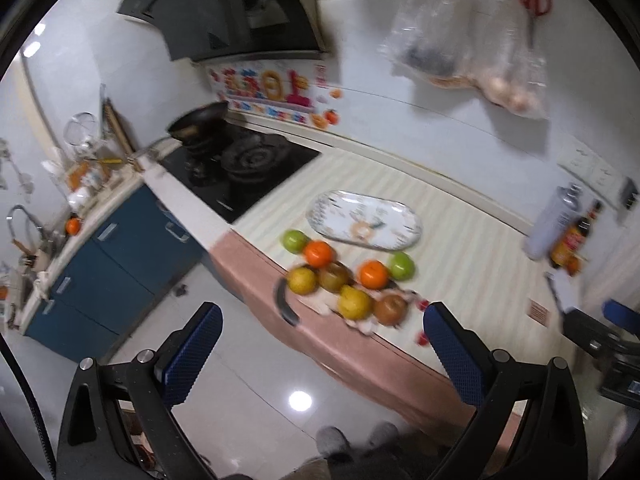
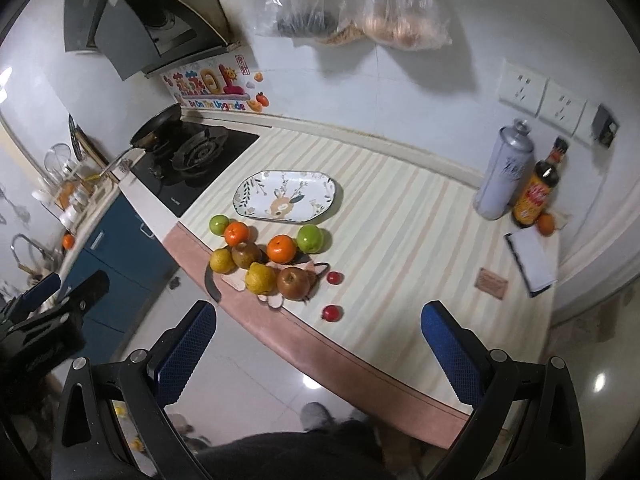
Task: Organize fruits
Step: 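Grasp an orange with the left gripper while the right gripper grasps a brown apple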
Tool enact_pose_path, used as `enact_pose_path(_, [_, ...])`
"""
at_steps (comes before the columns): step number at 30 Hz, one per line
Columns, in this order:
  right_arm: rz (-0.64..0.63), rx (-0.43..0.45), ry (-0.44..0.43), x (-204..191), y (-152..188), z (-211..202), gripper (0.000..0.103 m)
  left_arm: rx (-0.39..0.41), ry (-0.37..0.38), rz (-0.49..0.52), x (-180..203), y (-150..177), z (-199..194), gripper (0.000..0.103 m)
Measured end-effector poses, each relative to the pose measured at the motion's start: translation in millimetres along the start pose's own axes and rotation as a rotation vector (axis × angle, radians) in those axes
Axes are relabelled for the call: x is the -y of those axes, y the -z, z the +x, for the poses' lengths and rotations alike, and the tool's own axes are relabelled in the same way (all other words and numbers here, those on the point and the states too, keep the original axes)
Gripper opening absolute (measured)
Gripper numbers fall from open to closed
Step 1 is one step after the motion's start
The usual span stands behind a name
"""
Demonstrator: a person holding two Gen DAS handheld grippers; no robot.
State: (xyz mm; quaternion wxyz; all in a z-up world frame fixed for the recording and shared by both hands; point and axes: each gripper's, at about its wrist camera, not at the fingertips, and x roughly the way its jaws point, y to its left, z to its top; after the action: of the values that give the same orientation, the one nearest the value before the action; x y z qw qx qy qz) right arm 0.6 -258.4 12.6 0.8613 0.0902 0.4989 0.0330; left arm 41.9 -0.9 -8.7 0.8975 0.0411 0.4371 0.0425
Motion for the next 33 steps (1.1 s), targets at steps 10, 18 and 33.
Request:
enact_pose_path(10, [0.026,-0.181,-0.081,19,-8,145,0.103,-0.109,-0.228,-0.051,-40,-10,112,0.103])
enact_pose_path(18, [0.172,-0.357,-0.088,22,-4,281,0.100,-0.327,-0.163,-0.050,-73,-31,232,0.103])
enact_pose_path(33, [0.420,-0.528,-0.062,-9,17,407,0.076,-0.644,0.170,0.062,-38,-65,416,0.089])
